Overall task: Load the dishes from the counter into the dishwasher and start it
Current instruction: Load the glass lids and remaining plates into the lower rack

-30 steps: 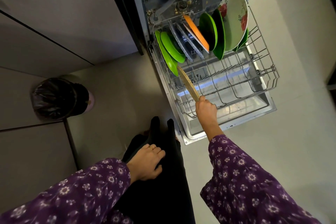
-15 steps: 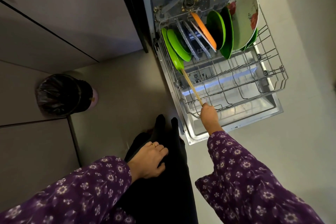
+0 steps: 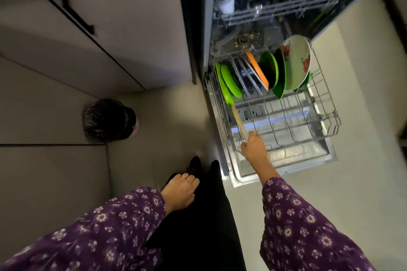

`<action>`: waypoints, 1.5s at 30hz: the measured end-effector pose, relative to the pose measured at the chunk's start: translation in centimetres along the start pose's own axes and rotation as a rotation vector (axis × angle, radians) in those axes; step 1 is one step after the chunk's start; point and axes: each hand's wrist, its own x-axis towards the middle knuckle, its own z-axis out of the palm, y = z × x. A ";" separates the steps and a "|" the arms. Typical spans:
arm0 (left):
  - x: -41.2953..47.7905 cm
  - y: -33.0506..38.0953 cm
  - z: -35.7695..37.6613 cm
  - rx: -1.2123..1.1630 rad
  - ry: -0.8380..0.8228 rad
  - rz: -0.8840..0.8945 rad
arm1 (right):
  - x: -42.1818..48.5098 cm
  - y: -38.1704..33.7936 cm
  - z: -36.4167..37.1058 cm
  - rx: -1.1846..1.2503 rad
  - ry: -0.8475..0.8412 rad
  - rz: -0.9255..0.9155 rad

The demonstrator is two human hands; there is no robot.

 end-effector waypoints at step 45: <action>-60.5 -18.9 -0.3 -0.588 1.214 -1.802 | -43.0 -75.7 12.7 -0.189 -0.527 -1.257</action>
